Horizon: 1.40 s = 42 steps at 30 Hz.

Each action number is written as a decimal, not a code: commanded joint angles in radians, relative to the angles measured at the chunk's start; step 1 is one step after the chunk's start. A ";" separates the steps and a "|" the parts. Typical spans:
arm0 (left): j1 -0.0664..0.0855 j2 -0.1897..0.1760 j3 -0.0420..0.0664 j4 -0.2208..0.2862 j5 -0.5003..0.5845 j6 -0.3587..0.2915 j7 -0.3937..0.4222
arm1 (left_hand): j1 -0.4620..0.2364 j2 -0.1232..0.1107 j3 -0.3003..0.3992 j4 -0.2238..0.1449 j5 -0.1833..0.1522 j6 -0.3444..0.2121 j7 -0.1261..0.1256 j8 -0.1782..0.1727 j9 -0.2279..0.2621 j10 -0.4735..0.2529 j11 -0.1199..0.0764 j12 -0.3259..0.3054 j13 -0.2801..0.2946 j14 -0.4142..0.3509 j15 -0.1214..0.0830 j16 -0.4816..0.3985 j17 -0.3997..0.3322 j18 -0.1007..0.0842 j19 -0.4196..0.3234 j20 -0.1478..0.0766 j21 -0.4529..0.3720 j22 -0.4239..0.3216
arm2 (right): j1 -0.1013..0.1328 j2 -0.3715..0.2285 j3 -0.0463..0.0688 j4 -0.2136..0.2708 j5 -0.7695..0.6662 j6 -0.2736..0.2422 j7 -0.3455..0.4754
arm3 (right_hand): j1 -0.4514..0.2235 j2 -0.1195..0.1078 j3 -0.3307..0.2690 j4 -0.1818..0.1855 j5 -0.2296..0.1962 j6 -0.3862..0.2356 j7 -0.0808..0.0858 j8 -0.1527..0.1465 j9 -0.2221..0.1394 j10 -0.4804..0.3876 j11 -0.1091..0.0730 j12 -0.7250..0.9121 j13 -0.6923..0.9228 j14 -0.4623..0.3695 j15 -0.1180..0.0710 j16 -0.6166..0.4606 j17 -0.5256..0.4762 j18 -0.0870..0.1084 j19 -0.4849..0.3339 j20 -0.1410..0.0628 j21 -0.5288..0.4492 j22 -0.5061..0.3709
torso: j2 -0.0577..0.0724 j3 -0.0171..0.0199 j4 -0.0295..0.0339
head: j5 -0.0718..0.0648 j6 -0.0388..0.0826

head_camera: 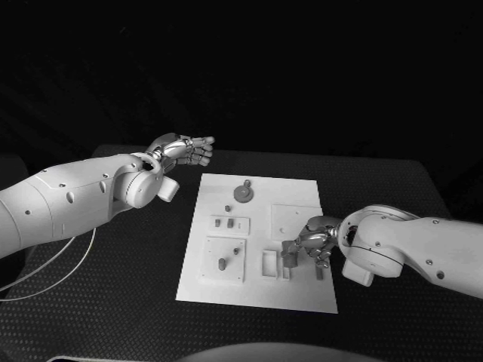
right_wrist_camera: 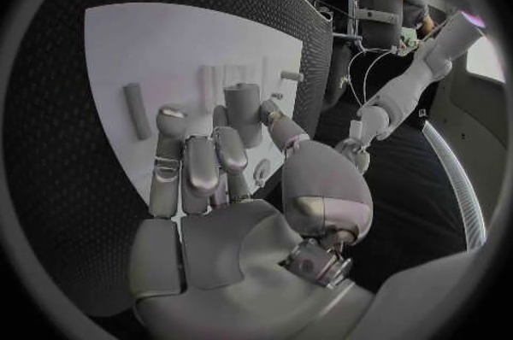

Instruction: Assemble the parts on the task board

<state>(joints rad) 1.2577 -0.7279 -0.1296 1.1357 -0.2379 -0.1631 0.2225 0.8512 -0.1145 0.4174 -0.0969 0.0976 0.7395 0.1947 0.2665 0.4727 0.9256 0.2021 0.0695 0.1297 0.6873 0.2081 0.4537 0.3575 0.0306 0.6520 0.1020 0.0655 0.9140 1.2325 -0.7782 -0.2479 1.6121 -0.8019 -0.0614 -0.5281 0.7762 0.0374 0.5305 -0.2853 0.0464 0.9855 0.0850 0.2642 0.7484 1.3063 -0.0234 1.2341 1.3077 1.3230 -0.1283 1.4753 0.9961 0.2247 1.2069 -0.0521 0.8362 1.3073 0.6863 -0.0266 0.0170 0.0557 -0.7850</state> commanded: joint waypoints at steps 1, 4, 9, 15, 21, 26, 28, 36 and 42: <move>0.001 0.002 0.001 0.002 0.006 0.018 0.008 | 0.007 0.001 0.003 -0.005 -0.002 0.007 0.024 0.007 0.001 0.001 0.008 0.003 -0.002 0.008 0.000 -0.003 0.002 0.012 0.001 0.006 0.003 -0.002 | -0.001 0.021 0.000 -0.016 0.042 0.034 -0.021 | -0.021 -0.003 -0.004 0.005 0.001 0.030 -0.001 -0.003 -0.002 -0.001 -0.004 -0.002 0.032 -0.001 -0.005 0.001 -0.002 0.037 -0.007 -0.001 0.003 0.018 | 0.001 0.0001 0.0008 | 0.000 -0.002; 0.001 0.002 0.001 0.002 0.006 0.019 0.008 | 0.008 0.002 0.003 -0.005 -0.001 0.007 0.024 0.007 0.001 0.001 0.008 0.003 -0.002 0.008 0.000 -0.003 0.002 0.012 0.001 0.007 0.003 -0.002 | -0.008 0.036 0.000 -0.023 0.049 0.039 -0.024 | -0.027 -0.004 -0.004 0.007 0.001 0.031 -0.002 -0.004 -0.003 -0.002 -0.004 -0.004 0.031 -0.001 -0.005 0.001 -0.003 0.037 -0.007 -0.001 0.003 0.018 | 0.001 0.0002 0.0011 | 0.000 -0.002; 0.001 0.003 0.001 0.003 0.006 0.020 0.006 | 0.008 0.003 0.003 -0.005 -0.001 0.007 0.024 0.007 0.001 0.001 0.008 0.003 -0.003 0.008 0.000 -0.003 0.002 0.012 0.001 0.007 0.003 -0.002 | -0.020 0.059 0.000 -0.039 0.084 0.041 -0.028 | -0.039 0.001 -0.002 0.013 0.001 0.032 -0.002 -0.007 -0.005 -0.002 -0.005 -0.004 0.030 -0.001 -0.006 0.001 -0.004 0.037 -0.007 -0.001 0.002 0.017 | 0.001 0.0003 0.0005 | 0.000 -0.003; 0.001 0.006 0.001 0.002 0.006 0.023 0.006 | 0.011 0.009 0.004 -0.008 0.002 0.008 0.023 0.007 0.001 0.003 0.008 0.004 -0.005 0.009 0.000 -0.003 0.003 0.012 0.001 0.007 0.003 -0.004 | -0.028 0.077 0.000 -0.053 0.061 0.045 -0.030 | -0.046 -0.003 -0.003 0.014 0.001 0.033 -0.002 -0.008 -0.005 -0.003 -0.005 -0.005 0.030 -0.002 -0.006 0.001 -0.005 0.037 -0.008 -0.001 0.002 0.017 | 0.001 0.0009 0.0010 | 0.002 -0.004; 0.001 0.004 0.001 0.002 0.006 0.021 0.005 | 0.013 0.010 0.003 -0.011 0.003 0.008 0.023 0.008 0.001 0.003 0.008 0.004 -0.006 0.009 0.000 -0.004 0.004 0.011 0.001 0.007 0.003 -0.004 | -0.036 0.084 0.000 -0.066 0.055 0.049 -0.031 | -0.049 -0.005 -0.002 0.015 0.001 0.035 -0.002 -0.008 -0.005 -0.006 -0.005 -0.008 0.028 -0.003 -0.006 0.000 -0.008 0.037 -0.008 -0.001 0.002 0.017 | 0.001 0.0007 0.0006 | 0.006 -0.007; 0.001 0.004 0.000 0.002 0.006 0.022 0.006 | 0.013 0.010 0.002 -0.012 0.003 0.010 0.023 0.009 0.002 0.004 0.008 0.005 -0.007 0.008 0.000 -0.006 0.004 0.011 0.001 0.007 0.003 -0.005 | -0.040 0.088 0.000 -0.073 0.050 0.055 -0.032 | -0.052 -0.007 -0.002 0.015 0.001 0.036 -0.003 -0.009 -0.005 -0.007 -0.006 -0.009 0.027 -0.004 -0.006 -0.001 -0.010 0.037 -0.008 -0.001 0.001 0.017 | 0.001 0.0008 0.0006 | 0.010 -0.011; 0.001 0.003 0.000 0.002 0.006 0.022 0.006 | 0.013 0.010 0.001 -0.013 0.003 0.011 0.023 0.009 0.002 0.004 0.008 0.005 -0.007 0.007 0.001 -0.006 0.004 0.011 0.001 0.007 0.003 -0.005 | -0.041 0.088 0.000 -0.074 0.037 0.054 -0.031 | -0.053 -0.008 -0.002 0.015 0.001 0.036 -0.003 -0.009 -0.005 -0.007 -0.006 -0.010 0.027 -0.004 -0.007 -0.001 -0.010 0.037 -0.008 -0.001 0.001 0.017 | 0.000 0.0009 0.0002 | 0.011 -0.011; 0.001 0.003 0.000 0.003 0.006 0.023 0.005 | 0.012 0.010 0.000 -0.013 0.003 0.011 0.022 0.010 0.002 0.004 0.008 0.005 -0.008 0.007 0.001 -0.007 0.004 0.011 0.000 0.007 0.003 -0.006 | -0.044 0.094 0.000 -0.078 0.029 0.047 -0.029 | -0.066 -0.024 -0.002 0.018 0.001 0.037 -0.003 -0.012 -0.006 -0.012 -0.006 -0.014 0.024 -0.007 -0.007 -0.002 -0.016 0.037 -0.009 -0.001 0.000 0.017 | 0.000 -0.0004 0.0003 | 0.013 -0.012; 0.001 0.002 0.000 0.003 0.006 0.023 0.005 | 0.012 0.011 0.000 -0.013 0.003 0.012 0.022 0.010 0.002 0.004 0.008 0.005 -0.008 0.007 0.001 -0.007 0.004 0.011 0.000 0.008 0.003 -0.006 | -0.046 0.098 0.000 -0.083 0.025 0.050 -0.026 | -0.087 -0.066 -0.003 0.029 0.001 0.032 -0.002 -0.018 -0.007 -0.019 -0.006 -0.021 0.019 -0.012 -0.007 -0.006 -0.028 0.037 -0.009 -0.001 -0.003 0.015 | 0.000 0.0002 0.0004 | 0.015 -0.014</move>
<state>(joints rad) 1.2577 -0.7262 -0.1297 1.1365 -0.2374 -0.1558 0.2206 0.8579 -0.1079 0.4181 -0.1033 0.0976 0.7460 0.1954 0.2702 0.4733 0.9292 0.2056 0.0695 0.1226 0.6871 0.2079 0.4497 0.3605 0.0305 0.6521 0.1020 0.0655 0.9088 1.1897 -0.6822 -0.2463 1.5303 -0.7630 -0.0245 -0.5550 0.6867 -0.0171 0.5286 -0.2591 0.0464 1.0216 0.0773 0.2529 0.7432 1.2967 -0.0285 1.2175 1.3076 1.3122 -0.1319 1.4753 0.9698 0.2251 1.2017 -0.0501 0.8362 1.3081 0.6866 -0.0267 0.0173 0.0697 -0.7982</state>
